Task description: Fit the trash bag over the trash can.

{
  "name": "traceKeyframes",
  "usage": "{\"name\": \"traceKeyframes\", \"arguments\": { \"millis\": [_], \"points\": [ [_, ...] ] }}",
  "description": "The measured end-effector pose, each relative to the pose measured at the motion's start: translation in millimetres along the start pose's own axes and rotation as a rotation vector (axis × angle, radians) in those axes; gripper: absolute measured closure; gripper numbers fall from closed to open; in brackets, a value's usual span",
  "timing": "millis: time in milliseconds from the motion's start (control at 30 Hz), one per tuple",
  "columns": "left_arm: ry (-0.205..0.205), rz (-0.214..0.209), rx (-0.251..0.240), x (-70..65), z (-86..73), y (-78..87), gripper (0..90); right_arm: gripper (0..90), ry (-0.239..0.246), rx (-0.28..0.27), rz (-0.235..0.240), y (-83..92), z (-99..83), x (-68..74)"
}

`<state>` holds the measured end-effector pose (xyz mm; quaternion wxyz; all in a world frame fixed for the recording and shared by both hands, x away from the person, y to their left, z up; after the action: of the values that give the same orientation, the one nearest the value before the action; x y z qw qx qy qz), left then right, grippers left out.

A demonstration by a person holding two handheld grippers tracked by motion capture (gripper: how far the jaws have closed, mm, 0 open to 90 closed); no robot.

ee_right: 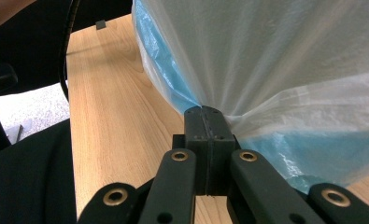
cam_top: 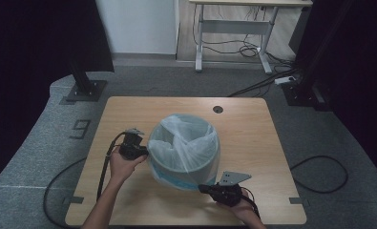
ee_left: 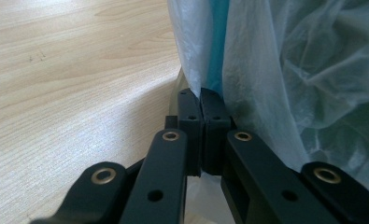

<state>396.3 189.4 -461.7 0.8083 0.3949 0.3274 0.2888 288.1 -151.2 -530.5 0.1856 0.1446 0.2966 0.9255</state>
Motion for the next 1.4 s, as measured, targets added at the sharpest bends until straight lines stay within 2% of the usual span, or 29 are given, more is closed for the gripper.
{"name": "traceKeyframes", "arguments": {
  "millis": [500, 633, 700, 800, 867, 1000, 1133, 1200, 1300, 1400],
  "points": [
    [0.029, -0.022, 0.039, 8.2, -0.3, -21.9, 88.2, 89.0, -0.040, 0.025, -0.012, -3.0, -8.6, -9.0],
    [0.032, -0.014, 0.026, 7.7, -1.8, -20.1, 85.8, 88.3, -0.049, 0.017, -0.026, -1.4, -9.3, -9.9],
    [0.031, 0.011, -0.014, 7.6, -4.0, -14.2, 76.6, 85.3, -0.056, 0.008, -0.037, -0.1, -9.1, -9.6],
    [0.036, 0.046, -0.095, 8.7, -9.1, -2.1, 53.9, 81.9, -0.058, -0.011, -0.054, 2.5, -8.9, -9.3],
    [0.042, 0.055, -0.149, 10.9, -14.1, 7.6, 51.2, 81.3, -0.057, -0.018, -0.054, 3.4, -8.9, -9.3],
    [0.049, 0.027, -0.231, 15.6, -21.7, 22.2, 46.0, 80.3, -0.062, -0.038, -0.060, 7.0, -8.4, -9.0],
    [0.028, 0.008, -0.283, 15.1, -26.8, 33.0, 37.4, 81.3, -0.066, -0.042, -0.062, 7.5, -8.3, -8.8],
    [0.016, -0.013, -0.298, 14.0, -28.3, 37.7, 36.3, 81.2, -0.063, -0.043, -0.060, 7.1, -8.2, -7.7],
    [-0.008, -0.020, -0.299, 12.2, -28.9, 42.4, 35.1, 79.0, -0.055, -0.049, -0.053, 7.3, -7.7, -6.4],
    [-0.031, -0.018, -0.298, 10.9, -28.7, 46.3, 34.8, 70.5, -0.051, -0.060, -0.046, 9.1, -7.7, -5.5]
  ]
}}
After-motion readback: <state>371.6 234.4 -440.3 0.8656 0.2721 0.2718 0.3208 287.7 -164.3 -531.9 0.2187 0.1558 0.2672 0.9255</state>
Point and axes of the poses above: each handheld gripper's, and its own axes: y roughly backward along the jaws, z roughly out of its top, x roughly to its left, the point moved 1 cm from there along -y, roughly forward along the jaws, and after that the axes turned 12 degrees about x, right-handed, at the moved point
